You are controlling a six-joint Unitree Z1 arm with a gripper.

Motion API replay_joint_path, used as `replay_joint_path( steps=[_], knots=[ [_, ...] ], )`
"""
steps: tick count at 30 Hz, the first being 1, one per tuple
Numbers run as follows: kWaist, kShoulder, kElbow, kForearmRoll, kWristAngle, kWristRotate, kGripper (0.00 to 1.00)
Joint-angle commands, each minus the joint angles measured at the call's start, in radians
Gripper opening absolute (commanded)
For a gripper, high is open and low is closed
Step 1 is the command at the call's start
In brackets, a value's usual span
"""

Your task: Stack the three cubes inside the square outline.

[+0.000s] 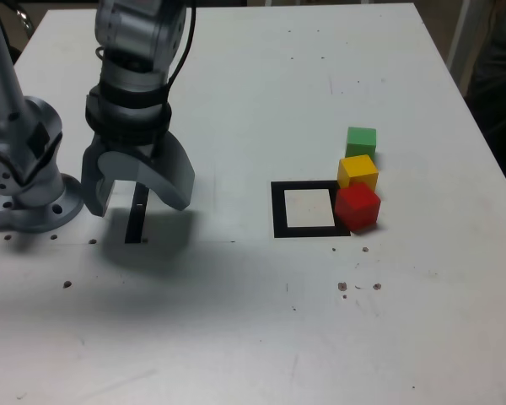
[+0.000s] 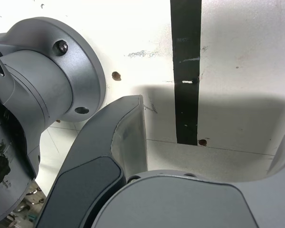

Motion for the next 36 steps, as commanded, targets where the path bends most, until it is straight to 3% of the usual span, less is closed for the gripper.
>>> replay_joint_path(
  steps=[1, 18, 36],
  knots=[
    [-0.001, -0.005, 0.001, -0.002, 0.002, -0.002, 1.00],
    [-0.001, -0.010, -0.042, 0.017, 0.008, -0.013, 1.00],
    [-0.018, 0.181, -0.425, 0.171, 0.015, -0.042, 0.99]
  ],
)
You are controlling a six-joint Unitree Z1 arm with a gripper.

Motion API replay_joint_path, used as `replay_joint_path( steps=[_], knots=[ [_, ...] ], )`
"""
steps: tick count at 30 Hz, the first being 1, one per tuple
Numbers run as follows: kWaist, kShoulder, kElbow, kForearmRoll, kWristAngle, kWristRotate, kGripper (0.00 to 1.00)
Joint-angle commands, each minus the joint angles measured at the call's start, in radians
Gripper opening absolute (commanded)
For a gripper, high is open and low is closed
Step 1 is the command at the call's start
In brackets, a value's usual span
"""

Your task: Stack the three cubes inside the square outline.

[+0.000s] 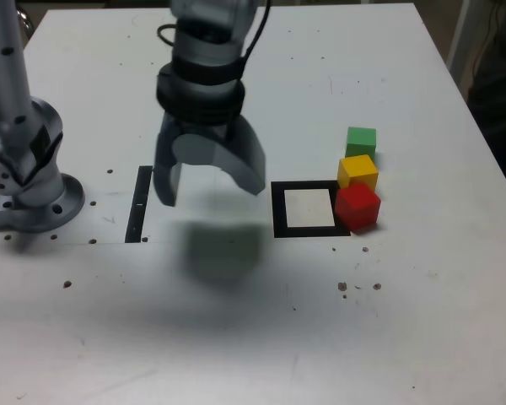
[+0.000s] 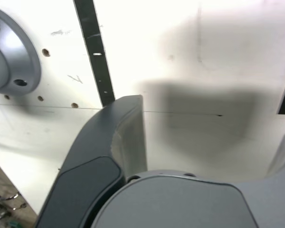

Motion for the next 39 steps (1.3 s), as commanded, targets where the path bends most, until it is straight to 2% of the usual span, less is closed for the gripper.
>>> replay_joint_path(
  steps=[1, 15, 24, 39],
  knots=[
    [-0.002, 0.040, -0.064, 0.023, 0.003, -0.010, 0.99],
    [-0.011, 0.278, -0.477, 0.191, 0.022, -0.034, 0.99],
    [-0.011, 0.400, -0.684, 0.257, 0.019, -0.034, 0.99],
    [0.022, 0.557, -0.803, 0.266, -0.010, -0.009, 0.99]
  ],
)
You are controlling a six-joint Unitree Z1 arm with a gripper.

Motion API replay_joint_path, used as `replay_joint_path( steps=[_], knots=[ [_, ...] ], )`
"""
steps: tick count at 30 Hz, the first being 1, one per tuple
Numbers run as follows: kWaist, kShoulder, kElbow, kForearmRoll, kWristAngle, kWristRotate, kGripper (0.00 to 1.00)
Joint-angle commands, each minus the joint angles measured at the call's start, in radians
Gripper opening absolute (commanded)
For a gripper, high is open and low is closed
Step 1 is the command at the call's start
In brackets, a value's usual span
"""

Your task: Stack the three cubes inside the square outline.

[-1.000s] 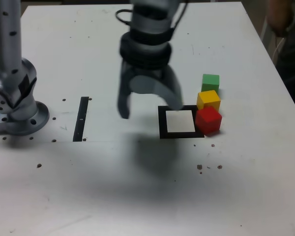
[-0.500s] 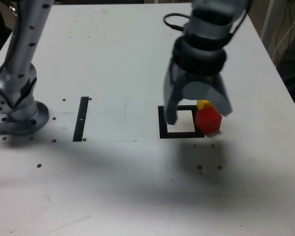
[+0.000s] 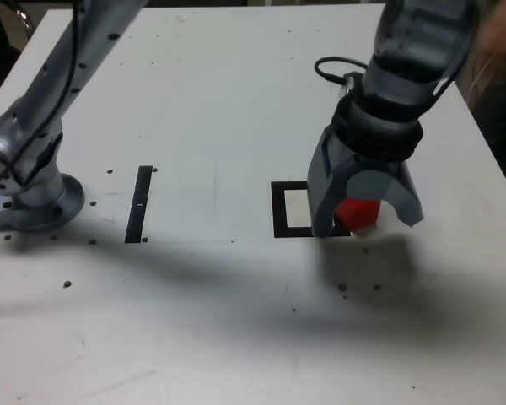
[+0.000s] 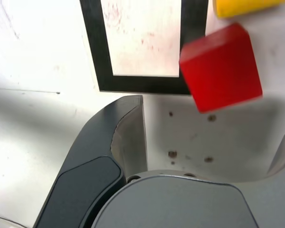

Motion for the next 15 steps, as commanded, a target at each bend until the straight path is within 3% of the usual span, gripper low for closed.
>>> replay_joint_path(
  steps=[1, 10, 15],
  knots=[
    [0.015, 0.030, -0.014, -0.005, -0.005, 0.011, 0.98],
    [0.045, 0.060, -0.024, -0.005, -0.017, 0.019, 0.87],
    [0.056, 0.072, -0.029, -0.007, -0.035, 0.019, 0.69]
  ],
)
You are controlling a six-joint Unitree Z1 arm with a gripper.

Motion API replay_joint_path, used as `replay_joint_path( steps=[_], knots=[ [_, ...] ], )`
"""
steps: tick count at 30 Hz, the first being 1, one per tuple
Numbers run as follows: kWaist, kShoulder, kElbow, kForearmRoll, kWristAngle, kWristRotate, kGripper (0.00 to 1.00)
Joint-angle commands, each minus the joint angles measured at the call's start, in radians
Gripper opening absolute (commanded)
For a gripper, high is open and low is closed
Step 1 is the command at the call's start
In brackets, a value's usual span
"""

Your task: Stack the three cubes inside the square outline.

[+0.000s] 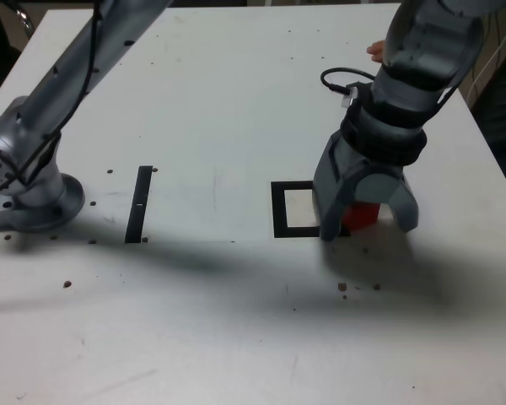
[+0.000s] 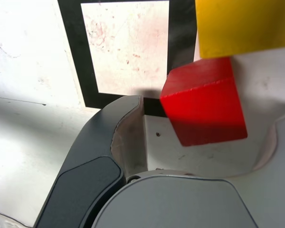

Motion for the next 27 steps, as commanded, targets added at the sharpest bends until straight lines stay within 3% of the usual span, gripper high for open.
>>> replay_joint_path(
  steps=[1, 7, 10, 27],
  knots=[
    [0.004, 0.012, -0.006, -0.001, -0.005, 0.002, 0.64],
    [0.004, 0.024, -0.020, -0.003, -0.006, 0.009, 0.34],
    [0.004, 0.025, -0.025, -0.004, -0.003, 0.016, 0.25],
    [0.003, 0.019, -0.026, -0.001, -0.010, 0.020, 0.22]
  ],
)
